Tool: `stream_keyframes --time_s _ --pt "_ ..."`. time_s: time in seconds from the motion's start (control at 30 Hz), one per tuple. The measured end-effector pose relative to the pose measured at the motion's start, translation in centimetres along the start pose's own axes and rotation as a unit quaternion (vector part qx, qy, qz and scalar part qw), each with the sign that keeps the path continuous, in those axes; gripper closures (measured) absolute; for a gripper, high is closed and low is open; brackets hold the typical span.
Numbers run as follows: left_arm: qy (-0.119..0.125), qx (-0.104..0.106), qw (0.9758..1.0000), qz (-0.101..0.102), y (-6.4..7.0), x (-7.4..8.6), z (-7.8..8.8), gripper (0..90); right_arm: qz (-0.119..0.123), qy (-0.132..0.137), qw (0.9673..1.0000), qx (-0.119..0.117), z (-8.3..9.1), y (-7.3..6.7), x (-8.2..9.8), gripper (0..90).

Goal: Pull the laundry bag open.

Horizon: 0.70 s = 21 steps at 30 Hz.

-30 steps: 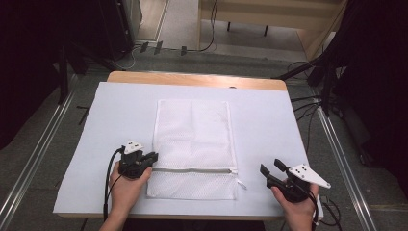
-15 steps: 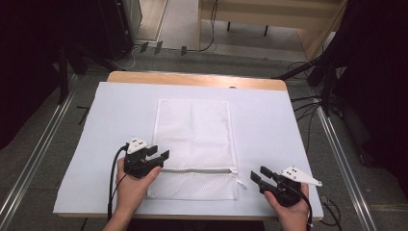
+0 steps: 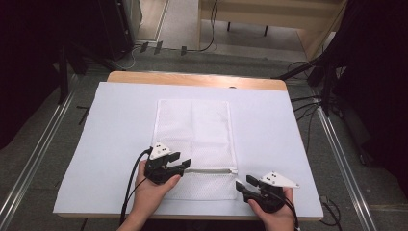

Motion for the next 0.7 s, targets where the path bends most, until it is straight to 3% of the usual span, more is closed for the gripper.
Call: stream_keyframes --time_s 0.13,0.37,0.5,0.67,0.7 --pt "-0.007 0.005 0.9999 -0.007 0.5 0.2 -0.4 51.1 -0.001 -0.007 1.0000 -0.003 -0.6 -0.4 0.0 43.0" --pt "-0.015 0.015 0.9997 -0.014 1.5 0.4 -1.1 50.9 0.004 -0.008 1.0000 0.003 -1.8 -0.9 -0.1 43.2" --pt "-0.017 0.021 0.9995 -0.014 1.8 0.4 -1.4 50.7 0.013 -0.023 0.9996 0.011 -2.2 -1.7 0.3 43.2" --pt "-0.023 0.032 0.9991 -0.017 2.8 0.3 -2.1 50.4 0.024 -0.021 0.9985 0.045 -2.4 -2.4 0.5 45.3" --pt "-0.028 0.037 0.9988 -0.017 3.4 0.2 -2.4 50.4 0.019 -0.017 0.9976 0.064 -2.4 -2.7 0.6 48.5"
Point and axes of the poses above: each handheld gripper's, and its own axes: z roughly backward along the jaws, x roughly out of its underside, y roughly to its right, the point moved 4 cm from there along -z, roughly forward along the jaws, and after that the axes turned 3 degrees about x, right-handed, at the moved point
